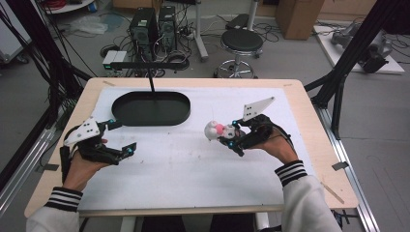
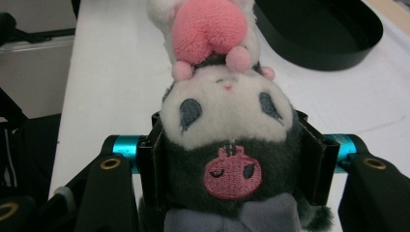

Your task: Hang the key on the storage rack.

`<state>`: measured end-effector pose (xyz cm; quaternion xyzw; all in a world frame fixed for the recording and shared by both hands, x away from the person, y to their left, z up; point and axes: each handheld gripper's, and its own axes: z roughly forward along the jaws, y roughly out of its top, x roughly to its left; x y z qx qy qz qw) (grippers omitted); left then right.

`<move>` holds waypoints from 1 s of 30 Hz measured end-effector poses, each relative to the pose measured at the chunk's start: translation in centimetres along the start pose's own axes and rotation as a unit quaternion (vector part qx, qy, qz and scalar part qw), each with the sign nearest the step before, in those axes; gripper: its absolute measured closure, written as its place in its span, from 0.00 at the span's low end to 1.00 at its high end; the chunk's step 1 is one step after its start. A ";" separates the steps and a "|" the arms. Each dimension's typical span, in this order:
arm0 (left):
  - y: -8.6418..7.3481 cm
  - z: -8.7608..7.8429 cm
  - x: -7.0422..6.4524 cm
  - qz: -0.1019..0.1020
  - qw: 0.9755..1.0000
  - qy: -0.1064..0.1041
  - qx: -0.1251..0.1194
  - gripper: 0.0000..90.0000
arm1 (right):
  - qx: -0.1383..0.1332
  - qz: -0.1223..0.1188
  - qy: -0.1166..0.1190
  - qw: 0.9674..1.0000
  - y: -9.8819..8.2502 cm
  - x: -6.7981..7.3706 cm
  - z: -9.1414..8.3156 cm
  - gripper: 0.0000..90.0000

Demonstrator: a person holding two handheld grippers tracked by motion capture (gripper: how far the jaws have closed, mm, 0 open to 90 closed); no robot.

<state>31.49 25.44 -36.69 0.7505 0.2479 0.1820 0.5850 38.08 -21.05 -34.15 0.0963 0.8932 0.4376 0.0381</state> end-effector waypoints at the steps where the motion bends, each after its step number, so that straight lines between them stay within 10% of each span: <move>1: 0.4 0.4 -0.1 0.001 1.000 -0.007 0.006 0.02 | -0.001 -0.004 0.001 1.000 0.4 0.1 0.0 0.45; 14: 4.7 5.1 -1.6 0.063 0.993 -0.083 0.057 0.02 | -0.008 -0.028 0.020 0.999 2.7 0.6 0.8 0.45; 30: 6.6 8.8 -3.3 0.097 0.984 -0.126 0.079 0.02 | 0.005 -0.044 0.042 0.998 4.1 1.1 1.9 0.45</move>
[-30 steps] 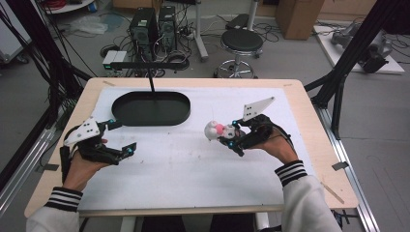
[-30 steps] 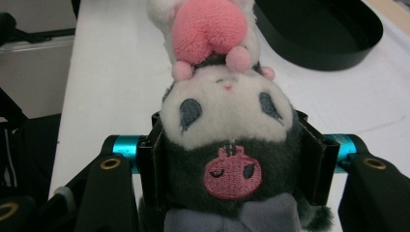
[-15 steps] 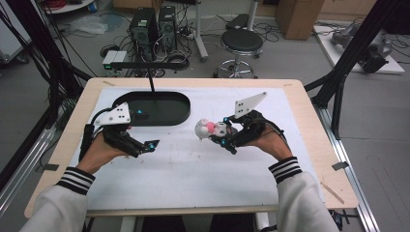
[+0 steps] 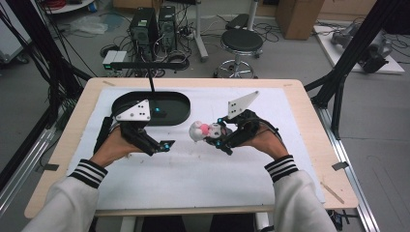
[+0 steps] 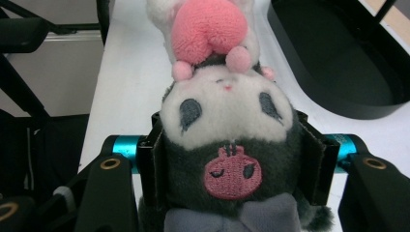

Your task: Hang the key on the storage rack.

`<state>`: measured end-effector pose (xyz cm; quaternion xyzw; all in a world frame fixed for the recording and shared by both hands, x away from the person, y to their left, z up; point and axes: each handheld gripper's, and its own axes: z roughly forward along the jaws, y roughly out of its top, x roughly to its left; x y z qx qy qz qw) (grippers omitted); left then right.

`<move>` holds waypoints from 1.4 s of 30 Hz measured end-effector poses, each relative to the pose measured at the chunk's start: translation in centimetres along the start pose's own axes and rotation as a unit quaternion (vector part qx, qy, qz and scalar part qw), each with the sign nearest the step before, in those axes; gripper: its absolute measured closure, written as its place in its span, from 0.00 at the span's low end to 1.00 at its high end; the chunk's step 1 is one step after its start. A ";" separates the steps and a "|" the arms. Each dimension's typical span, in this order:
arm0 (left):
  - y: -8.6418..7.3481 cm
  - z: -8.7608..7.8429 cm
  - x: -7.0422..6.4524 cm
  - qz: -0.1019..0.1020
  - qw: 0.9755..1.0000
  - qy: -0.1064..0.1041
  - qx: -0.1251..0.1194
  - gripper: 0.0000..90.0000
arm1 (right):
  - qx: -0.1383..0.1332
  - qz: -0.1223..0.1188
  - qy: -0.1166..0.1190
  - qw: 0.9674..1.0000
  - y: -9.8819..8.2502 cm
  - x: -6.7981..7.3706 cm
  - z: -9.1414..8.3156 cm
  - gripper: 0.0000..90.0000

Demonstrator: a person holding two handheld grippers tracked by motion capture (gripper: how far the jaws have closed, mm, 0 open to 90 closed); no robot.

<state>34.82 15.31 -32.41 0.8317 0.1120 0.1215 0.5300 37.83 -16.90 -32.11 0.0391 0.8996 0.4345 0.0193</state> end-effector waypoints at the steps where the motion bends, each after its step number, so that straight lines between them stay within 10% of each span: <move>1: 0.1 0.2 0.0 0.000 1.000 -0.003 0.000 0.02 | 0.002 -0.003 0.002 1.000 0.1 0.0 0.1 0.45; 36: 1.3 5.0 -0.6 0.034 0.994 -0.061 0.084 0.04 | 0.033 0.008 0.032 0.999 1.1 0.0 3.2 0.45; 42: 1.3 5.2 -0.6 0.027 0.992 -0.078 0.095 0.19 | 0.036 0.009 0.033 0.999 1.2 0.0 3.4 0.45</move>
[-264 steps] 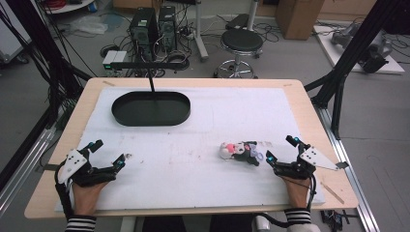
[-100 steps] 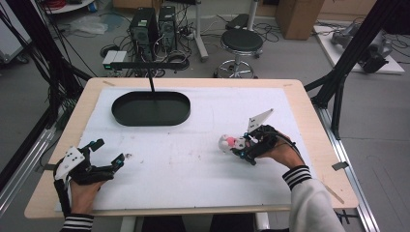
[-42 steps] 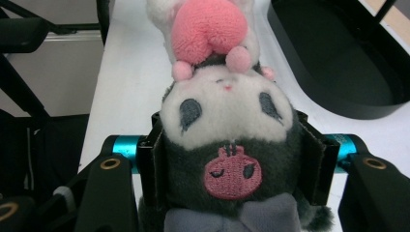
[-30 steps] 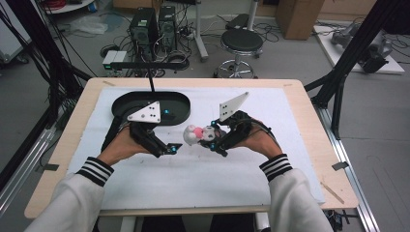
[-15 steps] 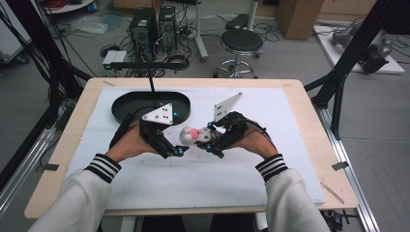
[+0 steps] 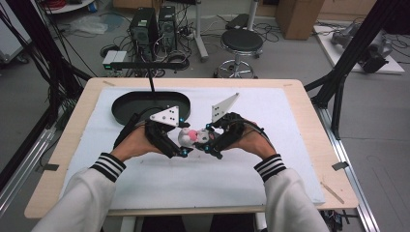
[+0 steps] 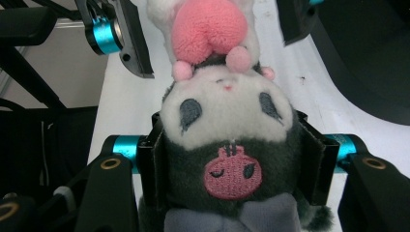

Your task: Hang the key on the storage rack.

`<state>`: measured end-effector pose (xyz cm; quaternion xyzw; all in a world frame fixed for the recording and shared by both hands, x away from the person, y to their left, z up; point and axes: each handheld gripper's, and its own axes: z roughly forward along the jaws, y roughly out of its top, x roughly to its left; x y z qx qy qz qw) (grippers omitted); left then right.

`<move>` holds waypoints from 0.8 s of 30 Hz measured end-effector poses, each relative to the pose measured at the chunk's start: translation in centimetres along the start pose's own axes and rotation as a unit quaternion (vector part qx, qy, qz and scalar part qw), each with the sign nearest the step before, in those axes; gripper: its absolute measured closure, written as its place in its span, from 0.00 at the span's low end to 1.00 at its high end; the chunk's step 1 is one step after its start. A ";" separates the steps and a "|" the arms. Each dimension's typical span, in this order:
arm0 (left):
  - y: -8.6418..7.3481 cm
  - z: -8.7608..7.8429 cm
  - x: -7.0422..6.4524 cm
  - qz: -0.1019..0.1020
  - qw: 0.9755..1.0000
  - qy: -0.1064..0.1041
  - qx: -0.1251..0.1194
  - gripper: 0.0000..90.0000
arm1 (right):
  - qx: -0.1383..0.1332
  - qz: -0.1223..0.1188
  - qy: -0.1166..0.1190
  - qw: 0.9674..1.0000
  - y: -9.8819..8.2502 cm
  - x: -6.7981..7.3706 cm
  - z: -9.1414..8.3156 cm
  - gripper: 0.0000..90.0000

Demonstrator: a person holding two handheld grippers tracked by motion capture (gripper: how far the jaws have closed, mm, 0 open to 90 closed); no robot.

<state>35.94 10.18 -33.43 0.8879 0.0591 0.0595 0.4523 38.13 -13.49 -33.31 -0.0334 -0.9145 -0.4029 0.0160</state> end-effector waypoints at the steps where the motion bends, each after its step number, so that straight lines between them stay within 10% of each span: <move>1: 0.0 0.0 0.0 0.001 1.000 -0.002 0.001 0.22 | -0.001 0.001 0.000 1.000 0.0 0.0 0.0 0.45; 13: 0.0 -0.2 -0.2 0.002 1.000 -0.003 0.014 0.52 | 0.011 0.005 0.002 1.000 0.1 -0.1 0.5 0.45; 24: 0.0 -0.5 -0.5 0.018 1.000 0.007 0.014 0.61 | 0.010 0.001 0.000 1.000 0.2 0.0 0.7 0.44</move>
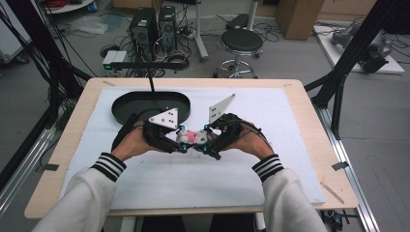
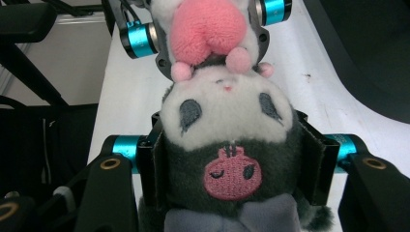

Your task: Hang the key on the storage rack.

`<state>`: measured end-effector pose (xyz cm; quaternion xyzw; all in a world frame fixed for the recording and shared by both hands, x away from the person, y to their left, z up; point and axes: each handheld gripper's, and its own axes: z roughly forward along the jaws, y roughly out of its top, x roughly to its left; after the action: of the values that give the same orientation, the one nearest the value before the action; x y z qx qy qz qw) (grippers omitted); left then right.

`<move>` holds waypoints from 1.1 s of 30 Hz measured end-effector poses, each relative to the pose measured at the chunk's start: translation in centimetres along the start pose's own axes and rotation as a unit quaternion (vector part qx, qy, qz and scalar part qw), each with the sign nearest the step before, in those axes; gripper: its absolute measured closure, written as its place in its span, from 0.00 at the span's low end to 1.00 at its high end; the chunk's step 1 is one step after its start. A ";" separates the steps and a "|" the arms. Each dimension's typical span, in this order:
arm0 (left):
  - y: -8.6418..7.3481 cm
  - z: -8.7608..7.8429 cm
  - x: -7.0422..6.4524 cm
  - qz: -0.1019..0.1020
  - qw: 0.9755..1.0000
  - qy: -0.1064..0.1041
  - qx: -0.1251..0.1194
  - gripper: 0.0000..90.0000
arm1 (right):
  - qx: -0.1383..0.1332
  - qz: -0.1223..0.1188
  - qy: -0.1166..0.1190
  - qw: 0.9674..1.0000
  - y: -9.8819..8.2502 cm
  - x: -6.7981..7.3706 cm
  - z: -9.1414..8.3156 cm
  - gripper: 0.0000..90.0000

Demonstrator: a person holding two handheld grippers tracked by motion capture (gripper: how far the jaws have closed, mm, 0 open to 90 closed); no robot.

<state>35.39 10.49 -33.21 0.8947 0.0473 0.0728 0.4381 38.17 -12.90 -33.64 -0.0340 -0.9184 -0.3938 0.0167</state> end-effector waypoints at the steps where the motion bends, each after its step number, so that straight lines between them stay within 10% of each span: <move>1: 0.0 0.0 0.0 -0.001 1.000 0.002 -0.002 0.61 | 0.000 0.000 0.000 1.000 0.0 0.0 0.0 0.44; 5: 0.1 -0.2 -0.1 0.000 1.000 0.005 -0.004 0.61 | -0.003 -0.005 -0.008 1.000 0.1 0.1 -0.1 0.39; 10: 0.2 -0.5 0.3 -0.011 1.000 0.012 -0.010 0.61 | -0.021 0.014 -0.055 0.998 0.1 0.0 -0.3 0.01; 18: 0.0 -1.5 0.8 -0.027 0.999 0.040 -0.021 0.61 | -0.074 0.057 -0.092 0.991 -0.9 -0.3 -2.1 0.00; 33: -0.9 -5.4 1.4 -0.068 0.990 0.115 -0.055 0.61 | -0.152 0.111 -0.186 0.964 -6.4 1.0 -6.6 0.00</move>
<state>35.78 15.47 -30.49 0.8495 0.1536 0.1476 0.4826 36.73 -22.04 -33.68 -0.2100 -0.8254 -0.5109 -0.1162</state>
